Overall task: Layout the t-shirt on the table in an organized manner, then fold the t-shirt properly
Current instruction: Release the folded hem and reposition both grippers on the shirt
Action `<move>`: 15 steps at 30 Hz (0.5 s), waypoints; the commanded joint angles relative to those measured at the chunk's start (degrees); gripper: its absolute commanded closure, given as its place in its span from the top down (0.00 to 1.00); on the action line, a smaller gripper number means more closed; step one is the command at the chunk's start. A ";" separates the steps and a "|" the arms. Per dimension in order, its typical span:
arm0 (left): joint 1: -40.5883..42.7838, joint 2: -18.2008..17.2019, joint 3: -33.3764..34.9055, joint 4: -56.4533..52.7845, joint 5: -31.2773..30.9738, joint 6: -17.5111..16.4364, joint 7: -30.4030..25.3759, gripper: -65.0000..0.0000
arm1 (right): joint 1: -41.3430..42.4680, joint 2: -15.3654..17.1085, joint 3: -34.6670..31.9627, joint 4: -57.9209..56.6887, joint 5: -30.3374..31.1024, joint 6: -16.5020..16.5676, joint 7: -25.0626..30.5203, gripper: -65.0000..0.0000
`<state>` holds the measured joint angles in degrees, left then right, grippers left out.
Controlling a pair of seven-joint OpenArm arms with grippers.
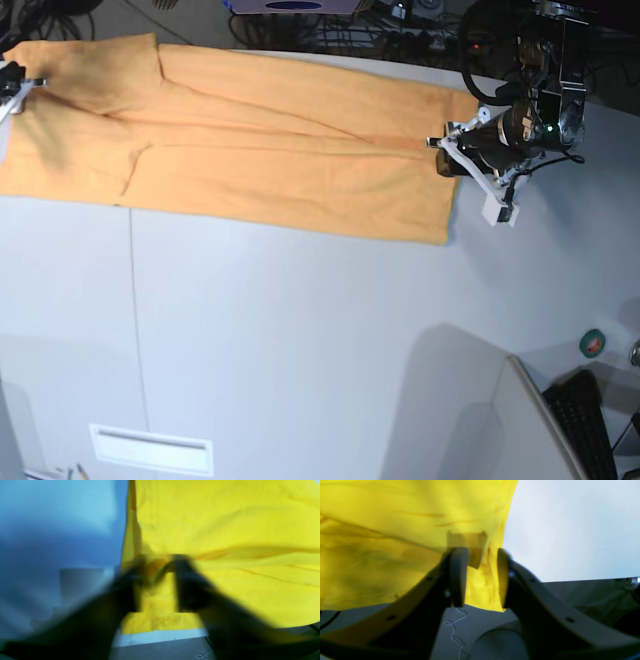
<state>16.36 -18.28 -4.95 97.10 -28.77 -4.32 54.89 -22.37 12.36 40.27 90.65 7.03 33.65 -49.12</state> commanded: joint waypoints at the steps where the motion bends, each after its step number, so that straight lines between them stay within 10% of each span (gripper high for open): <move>1: -0.32 -0.49 -0.54 1.49 -0.46 0.05 -0.78 0.56 | 0.08 1.22 0.65 1.26 -0.04 -0.11 0.55 0.38; 9: -0.32 3.21 -7.75 6.15 -0.90 -0.12 -0.78 0.59 | 0.70 0.34 0.65 4.16 -0.04 -0.11 0.90 0.37; 15: -6.12 5.84 -0.98 -5.01 -0.37 -0.03 -2.37 0.00 | 3.78 -2.65 0.30 3.55 -0.04 -0.11 7.85 0.00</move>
<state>10.33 -11.68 -5.58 91.35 -29.32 -4.49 53.15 -18.74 8.75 40.18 93.54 7.18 33.67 -41.95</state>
